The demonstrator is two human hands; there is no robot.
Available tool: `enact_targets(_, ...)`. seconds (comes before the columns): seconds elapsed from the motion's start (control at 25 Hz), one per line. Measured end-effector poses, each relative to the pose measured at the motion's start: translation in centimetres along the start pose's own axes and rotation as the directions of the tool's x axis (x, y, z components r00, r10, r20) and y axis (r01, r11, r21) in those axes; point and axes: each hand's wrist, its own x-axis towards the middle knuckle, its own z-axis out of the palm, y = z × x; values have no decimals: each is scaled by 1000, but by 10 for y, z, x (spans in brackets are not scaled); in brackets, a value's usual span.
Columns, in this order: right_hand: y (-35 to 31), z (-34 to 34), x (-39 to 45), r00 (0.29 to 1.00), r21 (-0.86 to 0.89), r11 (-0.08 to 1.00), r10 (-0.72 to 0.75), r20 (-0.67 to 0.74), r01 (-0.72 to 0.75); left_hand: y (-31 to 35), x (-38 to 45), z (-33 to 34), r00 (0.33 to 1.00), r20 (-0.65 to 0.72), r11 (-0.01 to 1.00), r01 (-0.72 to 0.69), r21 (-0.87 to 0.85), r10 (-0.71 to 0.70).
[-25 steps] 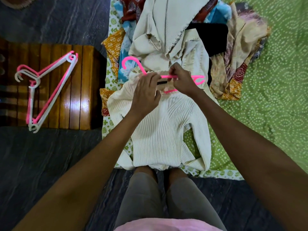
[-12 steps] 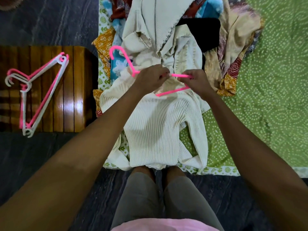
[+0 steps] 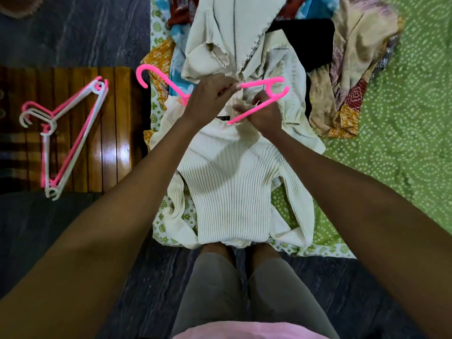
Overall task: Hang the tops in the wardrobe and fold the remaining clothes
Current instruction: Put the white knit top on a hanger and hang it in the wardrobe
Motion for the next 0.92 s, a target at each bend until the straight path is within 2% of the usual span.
enact_targets(0.04, -1, 5, -2, 1000, -223, 974, 21, -6, -22, 0, 0, 1, 1000, -8, 1000, -3, -2, 3)
enact_targets(0.08, 1, 10, -3, 998, -345, 938, 53, 22, -43, -1, 1, 3, 1000, -11, 1000, -4, 4, 4)
enact_targets(0.12, 4, 15, -2, 995, -376, 925, 84, 53, -58, -1, 1, 4, 1000, -5, 1000, -1, 20, 1)
enact_targets(0.16, 6, 16, -3, 990, -337, 936, 128, 59, -101, -1, 1, 4, 1000, 3, 999, 2, 34, -2)
enact_targets(0.2, 11, 14, 2, 981, -227, 956, 195, 15, -187, -2, 1, 5, 1000, 14, 999, 4, 42, -4)
enact_targets(0.24, 15, 9, 8, 950, -20, 951, 308, -53, -309, -3, 2, 5, 1000, 23, 999, 3, 44, -4)
enact_targets(0.28, 18, 0, 13, 874, 291, 842, 485, -37, -455, -3, 3, 5, 999, 35, 999, 3, 43, -4)
enact_targets(0.32, 23, -9, 18, 785, 545, 628, 613, 92, -555, -3, 3, 6, 999, 51, 999, 4, 43, -6)
enact_targets(0.36, 27, -19, 19, 716, 701, 394, 655, 240, -595, -2, 4, 7, 997, 74, 999, 5, 44, -9)
enact_targets(0.4, 30, -28, 20, 687, 759, 255, 650, 325, -600, -1, 5, 9, 994, 106, 999, 8, 47, -13)
enact_targets(0.44, 30, -36, 19, 685, 770, 232, 648, 333, -594, 0, 5, 11, 990, 143, 999, 11, 51, -18)
enact_targets(0.48, 28, -43, 20, 695, 769, 261, 650, 307, -584, 1, 5, 13, 985, 171, 998, 11, 54, -21)
enact_targets(0.56, 20, -55, 15, 724, 771, 386, 676, 136, -506, 4, 4, 19, 980, 196, 998, 8, 66, -21)
enact_targets(0.64, 10, -62, 9, 747, 702, 597, 651, -139, -389, 6, 2, 23, 980, 195, 995, 14, 98, -33)
enact_targets(0.72, 0, -67, 4, 762, 434, 851, 483, -431, -294, 6, 1, 28, 974, 217, 987, 29, 158, -64)
enact_targets(0.76, -6, -68, 2, 778, 269, 929, 362, -513, -255, 8, 0, 32, 966, 245, 980, 38, 193, -85)
enact_targets(0.84, -22, -67, -1, 819, 43, 989, 139, -557, -138, 15, -2, 42, 941, 312, 961, 47, 272, -134)
enact_targets(0.92, -35, -56, -3, 875, -41, 999, -1, -484, -21, 23, -5, 54, 919, 342, 942, 77, 327, -194)
